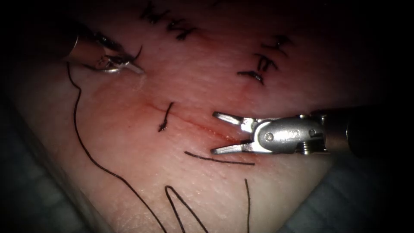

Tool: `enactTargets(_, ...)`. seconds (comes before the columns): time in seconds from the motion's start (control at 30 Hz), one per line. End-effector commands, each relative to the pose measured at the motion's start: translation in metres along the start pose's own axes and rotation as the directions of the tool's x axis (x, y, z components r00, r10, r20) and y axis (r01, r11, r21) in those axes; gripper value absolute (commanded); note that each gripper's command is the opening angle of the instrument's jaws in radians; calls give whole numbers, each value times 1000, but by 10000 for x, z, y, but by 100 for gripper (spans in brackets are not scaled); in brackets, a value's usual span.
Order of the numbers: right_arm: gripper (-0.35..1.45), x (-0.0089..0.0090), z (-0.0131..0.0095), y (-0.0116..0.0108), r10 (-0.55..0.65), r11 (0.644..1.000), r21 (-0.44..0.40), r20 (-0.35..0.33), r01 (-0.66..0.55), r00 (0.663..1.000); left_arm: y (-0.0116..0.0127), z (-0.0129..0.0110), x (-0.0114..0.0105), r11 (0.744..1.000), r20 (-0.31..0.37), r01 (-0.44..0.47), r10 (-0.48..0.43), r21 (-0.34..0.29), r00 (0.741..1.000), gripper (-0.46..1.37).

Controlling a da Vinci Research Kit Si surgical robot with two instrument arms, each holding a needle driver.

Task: Wound Closure
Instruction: Pickup the needle near the tip with the left tool, then hand over the needle to the right gripper

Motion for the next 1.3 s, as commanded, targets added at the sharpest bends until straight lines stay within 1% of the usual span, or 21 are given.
enactTargets(0.03, 100, 0, 0, 0, 0, 1000, 1, 0, 0, 1000, 0, -4, 2, 1000, -1, -1, 1, -5, 1000, -35)
enactTargets(0.17, 100, 0, 0, 0, 0, 1000, 1, 0, 0, 1000, 0, -10, 8, 1000, -4, -8, 8, 19, 1000, -35)
enactTargets(0.3, 97, 0, 0, 0, 0, 1000, 1, 0, 0, 1000, 3, -20, 13, 996, -8, -88, 89, 33, 996, -35)
enactTargets(0.4, 97, 0, 0, 0, 0, 1000, 0, 1, 0, 1000, 9, -28, 15, 990, -39, -137, 138, 14, 990, -35)
enactTargets(0.47, 95, 0, 0, 0, 0, 1000, 0, 1, 0, 1000, 14, -34, 14, 988, -62, -153, 152, -3, 986, -35)
enactTargets(0.53, 93, 0, -1, 0, 0, 1000, 0, 1, 0, 1000, 20, -41, 14, 983, -87, -185, 183, -14, 979, -35)
enactTargets(0.6, 93, 0, -1, 0, 0, 1000, 0, 1, 0, 1000, 25, -48, 15, 976, -120, -217, 214, -12, 969, -35)
enactTargets(0.63, 92, 0, -1, 0, 0, 1000, 0, 1, 0, 1000, 28, -54, 18, 968, -139, -250, 246, -7, 959, -35)
enactTargets(0.7, 91, 0, -1, 0, 0, 1000, 0, 1, 0, 1000, 32, -64, 23, 960, -173, -281, 277, -1, 945, -35)
enactTargets(0.8, 90, 0, -1, 0, 0, 1000, 0, 1, 0, 1000, 37, -78, 31, 940, -233, -341, 332, 3, 914, -35)
enactTargets(0.87, 88, 0, -2, 0, 0, 1000, 1, 1, 0, 1000, 40, -86, 34, 928, -257, -374, 363, 9, 896, -35)
enactTargets(0.9, 86, -1, -3, 1, 0, 1000, 1, 1, 0, 1000, 42, -92, 35, 915, -285, -403, 390, 16, 876, -35)
enactTargets(1.0, 84, -1, -5, 1, 0, 1000, 2, 1, 0, 1000, 45, -101, 34, 897, -326, -440, 424, 28, 845, -35)
enactTargets(1.07, 84, -1, -5, 2, 0, 1000, 1, 1, 0, 1000, 48, -106, 31, 877, -343, -479, 464, 45, 816, -35)
enactTargets(1.1, 85, -1, -5, 3, 7, 1000, 2, 4, -7, 1000, 49, -108, 29, 863, -351, -502, 489, 59, 798, -35)
enactTargets(1.17, 84, -2, -5, 3, 18, 1000, 3, 6, -18, 1000, 54, -112, 25, 847, -374, -528, 512, 68, 773, -35)
enactTargets(1.2, 85, -2, -5, 4, 18, 1000, 5, 8, -19, 1000, 56, -113, 24, 833, -382, -549, 532, 73, 756, -35)
enactTargets(1.23, 85, -3, -5, 4, 24, 1000, 6, 11, -24, 1000, 58, -114, 23, 824, -389, -561, 542, 74, 745, -35)
enactTargets(1.27, 84, -3, -6, 5, 24, 1000, 6, 11, -24, 1000, 62, -116, 22, 807, -400, -585, 564, 79, 723, -35)
enactTargets(1.3, 84, -3, -6, 5, 30, 1000, 5, 11, -30, 999, 64, -118, 20, 799, -408, -595, 573, 85, 711, -35)
